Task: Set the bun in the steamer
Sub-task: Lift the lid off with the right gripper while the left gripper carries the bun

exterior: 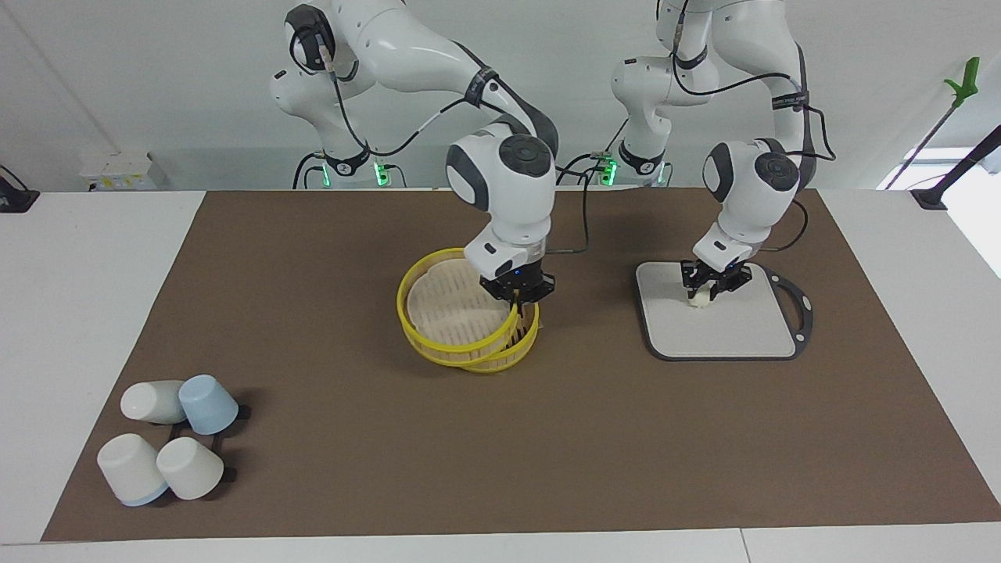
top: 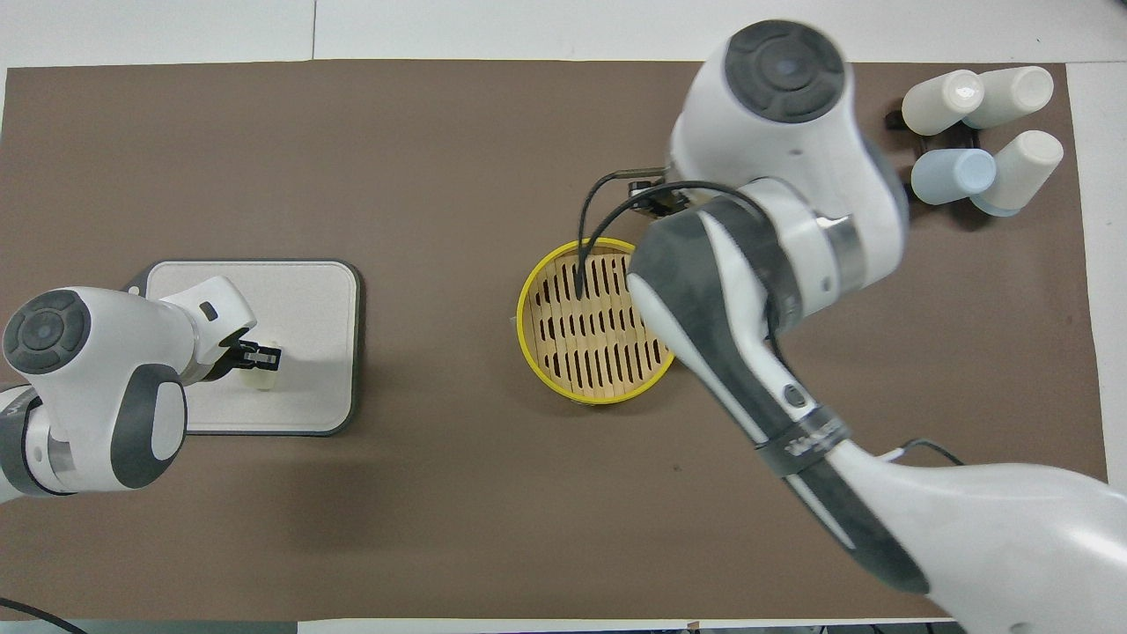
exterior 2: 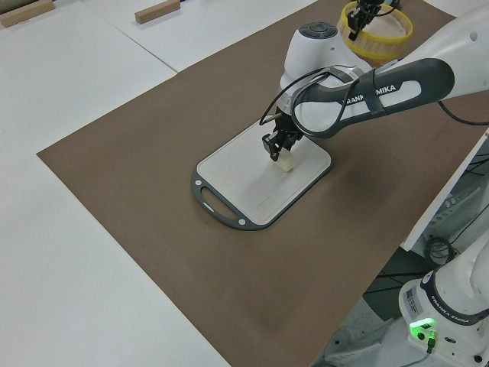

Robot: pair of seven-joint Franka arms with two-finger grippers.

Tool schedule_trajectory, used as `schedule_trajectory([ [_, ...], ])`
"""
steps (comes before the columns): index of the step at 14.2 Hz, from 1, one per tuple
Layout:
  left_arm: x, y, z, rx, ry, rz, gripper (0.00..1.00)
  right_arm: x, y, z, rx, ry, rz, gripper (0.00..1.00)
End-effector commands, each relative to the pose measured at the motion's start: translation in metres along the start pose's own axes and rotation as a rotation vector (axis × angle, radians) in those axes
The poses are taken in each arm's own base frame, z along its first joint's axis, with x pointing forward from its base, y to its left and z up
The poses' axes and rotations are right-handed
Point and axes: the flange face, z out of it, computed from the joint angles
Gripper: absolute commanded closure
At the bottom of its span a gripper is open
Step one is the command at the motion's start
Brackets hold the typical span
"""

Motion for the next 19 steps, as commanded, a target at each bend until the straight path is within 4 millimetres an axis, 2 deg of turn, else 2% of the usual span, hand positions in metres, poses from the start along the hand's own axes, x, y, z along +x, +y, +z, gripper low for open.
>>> schedule_trajectory([
  [1, 0.012, 0.001, -0.011, 0.003, -0.032, 0.0, 0.99, 0.013, 0.084, -0.008, 0.021, -0.031, -0.099, 1.0],
  [3, 0.035, 0.004, -0.037, -0.018, -0.063, -0.04, 1.0, 0.015, 0.122, -0.006, 0.024, -0.059, -0.155, 1.0],
  [5, 0.064, 0.024, -0.068, -0.034, -0.085, -0.091, 1.0, 0.015, 0.133, -0.006, 0.019, -0.077, -0.148, 1.0],
  [6, 0.079, 0.046, -0.089, -0.041, -0.085, -0.155, 1.0, 0.015, 0.132, -0.006, 0.024, -0.075, -0.148, 1.0],
  [7, 0.1, 0.087, -0.107, -0.051, -0.081, -0.228, 1.0, 0.016, 0.132, -0.007, 0.024, -0.069, -0.147, 1.0],
  [8, 0.114, 0.123, -0.119, -0.055, -0.064, -0.305, 1.0, 0.016, 0.132, -0.007, 0.022, -0.066, -0.148, 1.0],
  [9, 0.124, 0.167, -0.132, -0.062, -0.032, -0.394, 1.0, 0.016, 0.133, -0.007, 0.022, -0.063, -0.146, 1.0],
  [11, 0.127, 0.241, -0.142, -0.089, 0.018, -0.479, 1.0, 0.017, 0.133, -0.007, 0.024, -0.06, -0.146, 1.0],
  [13, 0.122, 0.3, -0.137, -0.15, 0.08, -0.518, 1.0, 0.016, 0.132, -0.005, 0.022, -0.065, -0.148, 1.0],
  [15, 0.109, 0.35, -0.113, -0.164, 0.095, -0.49, 1.0, 0.017, 0.132, -0.005, 0.022, -0.063, -0.146, 1.0],
  [18, 0.09, 0.419, -0.052, -0.14, 0.082, -0.457, 0.99, 0.016, 0.133, -0.005, 0.027, -0.065, -0.144, 1.0],
  [19, 0.088, 0.426, -0.041, -0.14, 0.084, -0.449, 0.99, 0.016, 0.135, -0.005, 0.026, -0.066, -0.141, 1.0],
])
